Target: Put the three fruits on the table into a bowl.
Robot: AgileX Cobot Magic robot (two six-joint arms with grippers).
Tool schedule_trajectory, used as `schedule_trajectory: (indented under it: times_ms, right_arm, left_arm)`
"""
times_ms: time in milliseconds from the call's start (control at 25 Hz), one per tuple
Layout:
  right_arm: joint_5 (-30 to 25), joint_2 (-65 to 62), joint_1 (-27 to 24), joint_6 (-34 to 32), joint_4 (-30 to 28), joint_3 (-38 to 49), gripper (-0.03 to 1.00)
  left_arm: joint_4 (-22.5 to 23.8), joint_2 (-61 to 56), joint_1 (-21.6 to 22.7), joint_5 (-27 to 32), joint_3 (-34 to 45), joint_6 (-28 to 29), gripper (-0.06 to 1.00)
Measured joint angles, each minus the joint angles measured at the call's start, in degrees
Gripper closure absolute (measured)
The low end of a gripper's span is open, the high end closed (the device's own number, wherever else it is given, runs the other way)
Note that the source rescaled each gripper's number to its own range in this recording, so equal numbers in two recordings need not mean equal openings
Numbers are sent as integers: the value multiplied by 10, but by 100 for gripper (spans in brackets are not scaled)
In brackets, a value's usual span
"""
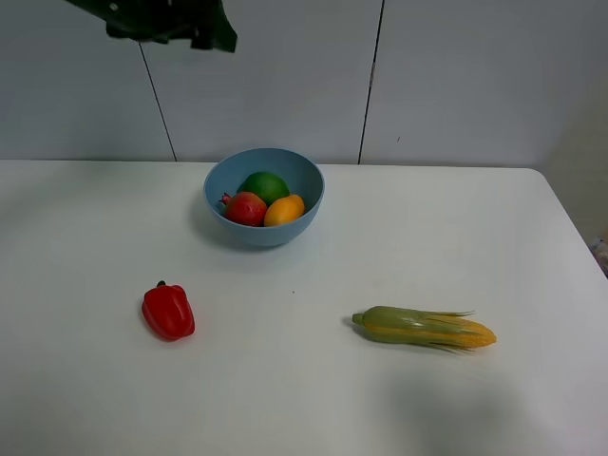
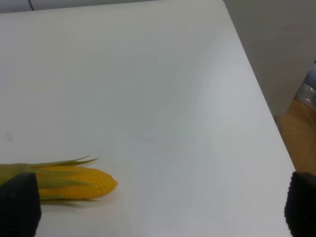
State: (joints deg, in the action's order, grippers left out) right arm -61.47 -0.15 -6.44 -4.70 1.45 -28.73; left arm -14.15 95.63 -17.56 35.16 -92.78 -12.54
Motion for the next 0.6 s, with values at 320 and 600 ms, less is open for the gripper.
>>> schedule_trajectory:
  times_ms: [320, 600]
  right_arm:
    - [0, 0, 0, 0, 0, 0, -3]
    - [0, 0, 0, 0, 0, 0, -3]
  left_arm:
    - [111, -196, 138, 154, 0, 31, 8]
    - [135, -370, 219, 196, 112, 67, 8]
